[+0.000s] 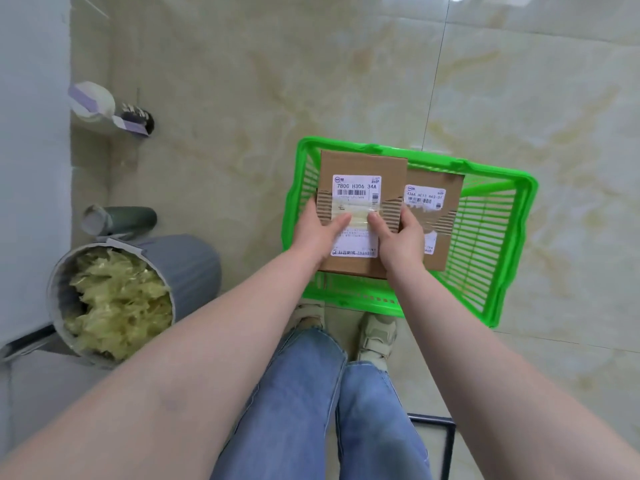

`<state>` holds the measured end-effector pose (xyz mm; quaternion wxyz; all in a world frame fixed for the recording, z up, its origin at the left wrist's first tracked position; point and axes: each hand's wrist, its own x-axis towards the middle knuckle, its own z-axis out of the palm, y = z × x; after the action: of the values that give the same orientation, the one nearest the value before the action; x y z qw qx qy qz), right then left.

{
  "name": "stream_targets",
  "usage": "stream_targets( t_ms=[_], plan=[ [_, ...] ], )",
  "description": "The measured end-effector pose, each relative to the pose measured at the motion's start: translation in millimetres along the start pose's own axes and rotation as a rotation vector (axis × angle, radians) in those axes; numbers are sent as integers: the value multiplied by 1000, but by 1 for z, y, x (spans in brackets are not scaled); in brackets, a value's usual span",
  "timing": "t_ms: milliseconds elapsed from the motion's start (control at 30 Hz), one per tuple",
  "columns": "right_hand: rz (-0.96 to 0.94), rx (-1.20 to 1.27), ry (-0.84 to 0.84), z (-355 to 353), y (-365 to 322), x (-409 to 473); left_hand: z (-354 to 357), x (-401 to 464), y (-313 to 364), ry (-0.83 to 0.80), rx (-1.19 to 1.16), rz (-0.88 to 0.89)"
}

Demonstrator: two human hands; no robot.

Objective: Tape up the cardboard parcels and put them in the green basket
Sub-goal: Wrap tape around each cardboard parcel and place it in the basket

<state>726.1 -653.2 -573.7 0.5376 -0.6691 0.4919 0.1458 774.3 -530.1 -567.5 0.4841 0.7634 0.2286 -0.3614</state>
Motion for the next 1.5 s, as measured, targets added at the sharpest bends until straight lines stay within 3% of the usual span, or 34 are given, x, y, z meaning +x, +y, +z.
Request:
stream_targets(
  t_ms=[200,500,667,967,1300,1500],
  plan=[
    [-10,-90,1,2,4,-6,-3,-2,-7,-16,49,12],
    [85,-306,-24,-9,-26,-7,-9,-1,19,-18,194,-116],
    [1,-350,36,-24,-53,-33,-26,-30,33,7,173,-127],
    [-51,-188,-470,-57,-104,-135,-76,-158,48,109,-255,-87],
    [-154,-398,-965,-73,-114,-318,-118,-397,-6,435,-900,-111],
    [-252,-704,-1236,-37,-93,-441,-147,-523,-74,733,-1237,-118]
  ],
)
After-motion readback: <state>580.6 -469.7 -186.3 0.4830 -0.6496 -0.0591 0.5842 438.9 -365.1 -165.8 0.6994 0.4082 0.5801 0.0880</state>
